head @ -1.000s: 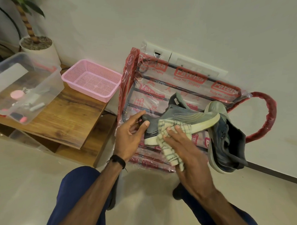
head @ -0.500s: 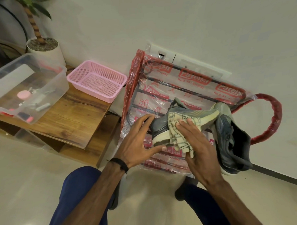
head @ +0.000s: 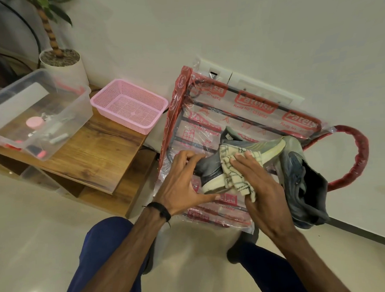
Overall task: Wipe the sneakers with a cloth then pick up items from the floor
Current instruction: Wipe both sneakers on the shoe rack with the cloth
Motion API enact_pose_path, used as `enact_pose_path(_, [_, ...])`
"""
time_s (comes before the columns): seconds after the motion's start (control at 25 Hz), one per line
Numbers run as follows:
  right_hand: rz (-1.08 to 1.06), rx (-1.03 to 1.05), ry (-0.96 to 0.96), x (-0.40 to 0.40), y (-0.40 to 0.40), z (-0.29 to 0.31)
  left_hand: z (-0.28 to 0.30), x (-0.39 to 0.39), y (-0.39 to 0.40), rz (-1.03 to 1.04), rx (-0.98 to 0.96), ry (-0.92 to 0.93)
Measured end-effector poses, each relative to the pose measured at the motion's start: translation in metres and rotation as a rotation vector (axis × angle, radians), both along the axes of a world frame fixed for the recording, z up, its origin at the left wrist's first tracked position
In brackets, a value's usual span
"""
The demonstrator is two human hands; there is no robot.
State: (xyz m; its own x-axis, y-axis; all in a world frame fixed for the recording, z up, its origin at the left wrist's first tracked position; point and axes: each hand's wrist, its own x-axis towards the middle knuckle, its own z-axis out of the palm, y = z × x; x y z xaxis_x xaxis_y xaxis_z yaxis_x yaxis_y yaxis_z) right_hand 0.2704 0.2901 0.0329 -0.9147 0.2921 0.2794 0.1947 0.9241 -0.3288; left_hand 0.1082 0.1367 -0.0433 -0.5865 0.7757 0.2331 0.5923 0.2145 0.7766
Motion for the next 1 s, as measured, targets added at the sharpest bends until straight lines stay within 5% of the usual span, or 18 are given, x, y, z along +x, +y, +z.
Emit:
enact_pose_path(0.28, [0.100,0.019,0.051,0.007,-0.011,0.003,-0.002,0.008,0.008,0.026,0.140,0.053])
enact_pose_path(0.44, [0.288,0.259,-0.023,-0.004,-0.022,-0.008,0.000,0.000,0.008,0.087,0.155,0.018])
enact_pose_path(0.64, [0.008,0.002,0.044,-0.019,0.015,-0.006,-0.005,0.001,0.007,0.099,0.072,0.093])
enact_pose_path(0.84, [0.385,0.194,-0.053,-0.017,0.022,-0.001,-0.005,0.001,0.008,0.089,0.058,0.092])
enact_pose_path(1.0, [0.107,-0.051,0.007,-0.035,0.038,0.005,-0.007,-0.001,0.008,0.098,0.052,0.072])
